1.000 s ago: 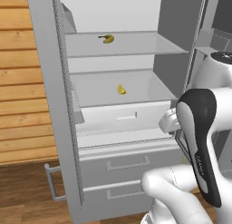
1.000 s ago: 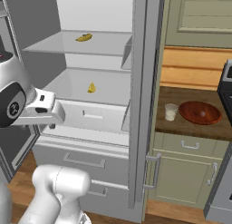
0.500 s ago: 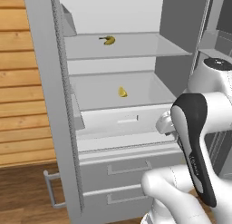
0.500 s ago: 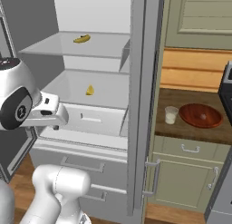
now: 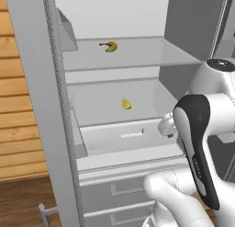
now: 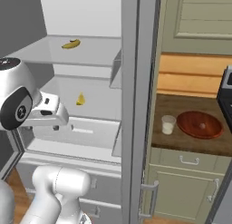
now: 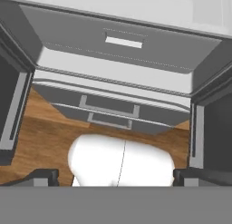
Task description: Grab a lemon wedge from the fridge and one ice cube from the ice bowl, and put them in the glass of lemonade.
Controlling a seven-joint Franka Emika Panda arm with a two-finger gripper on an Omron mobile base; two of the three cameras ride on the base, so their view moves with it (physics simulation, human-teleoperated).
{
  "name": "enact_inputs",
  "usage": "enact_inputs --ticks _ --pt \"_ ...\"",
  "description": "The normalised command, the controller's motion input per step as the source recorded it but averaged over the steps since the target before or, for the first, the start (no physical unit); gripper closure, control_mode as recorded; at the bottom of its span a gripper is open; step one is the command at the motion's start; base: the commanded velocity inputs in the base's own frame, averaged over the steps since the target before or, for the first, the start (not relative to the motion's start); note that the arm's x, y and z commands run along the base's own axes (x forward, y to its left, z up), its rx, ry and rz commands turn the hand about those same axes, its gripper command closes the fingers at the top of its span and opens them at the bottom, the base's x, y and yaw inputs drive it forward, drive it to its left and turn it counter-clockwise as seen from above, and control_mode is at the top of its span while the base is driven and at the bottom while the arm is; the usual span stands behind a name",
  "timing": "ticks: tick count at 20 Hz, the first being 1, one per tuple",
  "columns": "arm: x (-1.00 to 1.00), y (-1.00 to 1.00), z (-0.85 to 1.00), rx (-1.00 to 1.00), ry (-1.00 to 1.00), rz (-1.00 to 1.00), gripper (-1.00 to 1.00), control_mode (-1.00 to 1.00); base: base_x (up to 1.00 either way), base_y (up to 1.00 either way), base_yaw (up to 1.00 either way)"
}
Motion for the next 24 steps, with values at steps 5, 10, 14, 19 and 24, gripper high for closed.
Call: enact_inputs --ticks 5,10,14,19,24 --pt "0.00 0.00 0.00 0.00 0.00 0.00 -1.00 1.00 0.62 0.35 -0.16" --pt "0.00 0.02 -0.06 0.00 0.00 -0.01 -1.00 -1.00 0.03 0.06 -0.06" --pt "0.00 0.12 -0.13 0.00 -0.05 0.00 -1.00 -1.00 0.00 0.00 0.00" --pt "0.00 0.33 -0.08 0.00 -0.13 -0.01 -1.00 -1.00 0.00 0.00 0.00" --pt "0.32 0.54 -0.33 0.01 -0.05 -0.07 -1.00 -1.00 0.00 0.00 0.00"
